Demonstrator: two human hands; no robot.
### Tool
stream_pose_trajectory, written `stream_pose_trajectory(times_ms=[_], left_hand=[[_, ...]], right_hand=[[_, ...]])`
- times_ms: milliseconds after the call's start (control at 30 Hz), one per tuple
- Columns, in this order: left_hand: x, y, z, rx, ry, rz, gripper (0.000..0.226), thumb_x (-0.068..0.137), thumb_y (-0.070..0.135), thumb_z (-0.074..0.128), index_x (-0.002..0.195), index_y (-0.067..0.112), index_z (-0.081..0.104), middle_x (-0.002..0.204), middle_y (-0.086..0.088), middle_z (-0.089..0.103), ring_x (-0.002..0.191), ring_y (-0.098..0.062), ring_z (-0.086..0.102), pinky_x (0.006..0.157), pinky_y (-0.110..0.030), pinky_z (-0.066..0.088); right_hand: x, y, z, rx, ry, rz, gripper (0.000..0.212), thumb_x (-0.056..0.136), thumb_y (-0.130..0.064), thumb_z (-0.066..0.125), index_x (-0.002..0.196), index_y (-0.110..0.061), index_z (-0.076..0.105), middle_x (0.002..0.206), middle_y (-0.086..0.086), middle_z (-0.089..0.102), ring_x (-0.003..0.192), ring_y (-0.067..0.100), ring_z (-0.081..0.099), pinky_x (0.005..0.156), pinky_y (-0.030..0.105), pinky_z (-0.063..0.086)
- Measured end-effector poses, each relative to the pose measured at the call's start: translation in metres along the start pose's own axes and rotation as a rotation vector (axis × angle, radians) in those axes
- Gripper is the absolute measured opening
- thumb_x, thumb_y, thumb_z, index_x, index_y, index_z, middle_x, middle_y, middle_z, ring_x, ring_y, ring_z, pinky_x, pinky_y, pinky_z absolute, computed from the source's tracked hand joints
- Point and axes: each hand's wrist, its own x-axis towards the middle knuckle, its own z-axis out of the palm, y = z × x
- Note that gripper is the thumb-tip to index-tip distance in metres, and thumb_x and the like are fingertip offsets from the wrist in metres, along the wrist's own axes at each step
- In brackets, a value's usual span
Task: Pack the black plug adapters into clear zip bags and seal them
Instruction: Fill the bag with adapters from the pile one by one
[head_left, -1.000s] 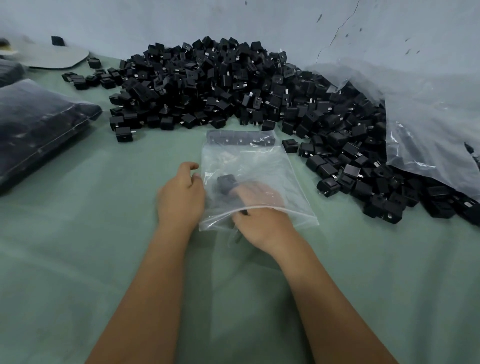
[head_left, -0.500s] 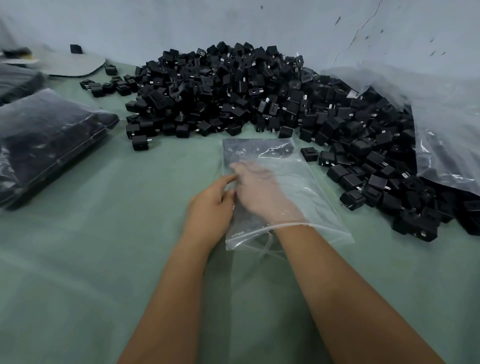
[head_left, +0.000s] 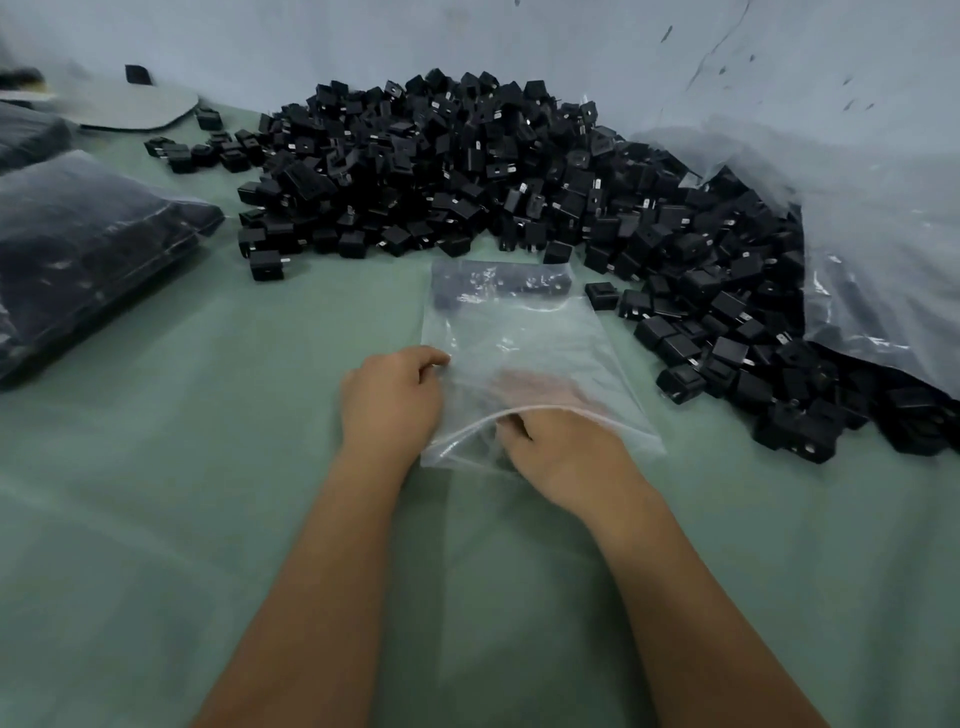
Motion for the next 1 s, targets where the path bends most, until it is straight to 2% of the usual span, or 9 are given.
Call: stream_pose_trajectory(times_ms=[133,233,333,467,567,600,700,800,1000], left_hand=[[-0.002,0.000,0.000,0.067,0.007,0.017,0.035,0.091,0.015,0.050,0.113,0.030,0.072,0.108,-0.006,0.073,0.104,-0.032,0.061,0.094,-0.039,0.045],[-0.003,-0.001,-0.001,0.082,-0.002,0.007,0.034,0.086,0.014,0.053,0.108,0.031,0.074,0.089,-0.006,0.072,0.092,-0.032,0.061,0.085,-0.036,0.048],[-0.004,0.001,-0.005,0.022,0.061,0.036,0.030,0.082,0.010,0.058,0.102,0.024,0.076,0.077,-0.003,0.058,0.087,-0.032,0.057,0.080,-0.036,0.047],[-0.014,0.014,-0.013,-0.348,0.125,0.178,0.023,0.082,0.006,0.063,0.085,0.027,0.072,0.084,0.012,0.063,0.082,-0.009,0.055,0.076,-0.015,0.039],[-0.024,0.026,-0.016,-0.533,-0.100,0.259,0.005,0.076,0.033,0.069,0.078,0.032,0.065,0.081,0.017,0.065,0.079,-0.002,0.055,0.076,-0.015,0.039],[-0.026,0.027,-0.016,-0.505,-0.187,0.279,0.017,0.071,0.044,0.071,0.081,0.033,0.063,0.084,0.015,0.065,0.083,-0.004,0.056,0.076,-0.016,0.040],[-0.028,0.027,-0.014,-0.297,-0.467,0.348,0.055,0.053,0.066,0.073,0.098,0.042,0.053,0.099,0.012,0.061,0.098,-0.006,0.053,0.081,-0.014,0.041],[-0.025,0.026,-0.012,-0.096,-0.573,0.400,0.069,0.046,0.075,0.071,0.106,0.049,0.045,0.105,0.017,0.054,0.106,-0.005,0.048,0.092,-0.029,0.041],[-0.022,0.024,-0.009,-0.126,-0.508,0.453,0.019,0.074,0.038,0.082,0.088,0.036,0.069,0.103,0.017,0.058,0.106,-0.006,0.048,0.098,-0.030,0.040]], right_hand=[[-0.029,-0.002,-0.018,-0.052,0.563,-0.272,0.021,0.075,-0.008,0.046,0.062,-0.005,0.062,0.059,0.006,0.056,0.050,0.026,0.049,0.046,0.032,0.042],[-0.035,0.012,-0.026,0.052,0.964,-0.241,0.021,0.074,0.005,0.046,0.068,0.003,0.066,0.059,0.010,0.057,0.050,0.026,0.050,0.049,0.032,0.041],[-0.041,0.042,-0.033,0.189,1.101,0.051,0.027,0.081,0.009,0.044,0.091,0.004,0.069,0.078,0.010,0.063,0.072,0.023,0.058,0.068,0.023,0.044],[-0.038,0.073,-0.034,0.152,0.854,0.478,0.051,0.081,0.006,0.040,0.122,-0.014,0.063,0.106,0.008,0.058,0.100,0.024,0.052,0.077,0.024,0.035],[-0.036,0.084,-0.025,0.001,0.537,0.580,0.061,0.082,0.008,0.045,0.136,-0.020,0.053,0.122,0.010,0.048,0.111,0.028,0.041,0.091,0.035,0.039],[-0.036,0.084,-0.023,-0.023,0.503,0.590,0.061,0.082,0.007,0.047,0.137,-0.020,0.052,0.122,0.010,0.045,0.112,0.028,0.040,0.094,0.038,0.039],[-0.035,0.085,-0.023,-0.040,0.539,0.587,0.054,0.082,0.005,0.050,0.130,-0.019,0.058,0.119,0.012,0.045,0.110,0.030,0.039,0.094,0.038,0.039],[-0.036,0.084,-0.022,-0.035,0.552,0.592,0.044,0.084,0.001,0.054,0.121,-0.019,0.061,0.121,0.011,0.048,0.111,0.031,0.040,0.093,0.039,0.039],[-0.034,0.083,-0.021,-0.006,0.538,0.635,0.033,0.083,-0.012,0.064,0.114,-0.017,0.056,0.117,0.010,0.047,0.106,0.029,0.045,0.091,0.041,0.044]])
